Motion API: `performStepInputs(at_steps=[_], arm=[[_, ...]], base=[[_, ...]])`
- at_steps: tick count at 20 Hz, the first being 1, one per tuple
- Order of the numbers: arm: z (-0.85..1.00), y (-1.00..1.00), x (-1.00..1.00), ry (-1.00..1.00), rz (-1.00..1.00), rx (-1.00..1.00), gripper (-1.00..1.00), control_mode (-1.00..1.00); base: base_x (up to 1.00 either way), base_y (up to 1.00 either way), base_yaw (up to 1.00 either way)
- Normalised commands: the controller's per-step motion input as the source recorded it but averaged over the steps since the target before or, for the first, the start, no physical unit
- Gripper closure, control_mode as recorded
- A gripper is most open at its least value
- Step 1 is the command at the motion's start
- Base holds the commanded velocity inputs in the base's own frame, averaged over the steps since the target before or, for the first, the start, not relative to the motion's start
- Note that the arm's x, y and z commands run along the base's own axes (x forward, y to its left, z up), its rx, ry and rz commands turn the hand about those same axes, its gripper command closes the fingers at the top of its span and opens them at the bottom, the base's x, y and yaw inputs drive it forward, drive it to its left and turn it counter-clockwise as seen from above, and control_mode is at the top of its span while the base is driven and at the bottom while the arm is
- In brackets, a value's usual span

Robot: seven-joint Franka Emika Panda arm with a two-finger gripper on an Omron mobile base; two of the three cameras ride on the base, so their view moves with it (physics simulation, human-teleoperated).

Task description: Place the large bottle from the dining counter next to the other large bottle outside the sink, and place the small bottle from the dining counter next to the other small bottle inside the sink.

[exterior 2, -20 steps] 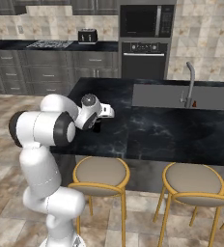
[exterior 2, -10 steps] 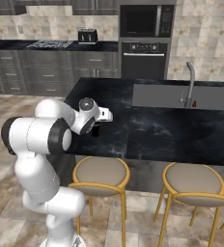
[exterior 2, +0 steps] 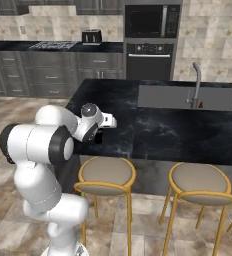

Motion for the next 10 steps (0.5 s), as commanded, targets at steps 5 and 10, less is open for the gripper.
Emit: performStepInputs(at_steps=[5,10], arm=[[0.00,0.00,0.00,0.00,0.00,0.00,1.00,1.00],[0.00,0.00,0.00,0.00,0.00,0.00,1.00,1.00]], base=[[-0.49,0.41,0.00],[-0.03,0.63,0.00]])
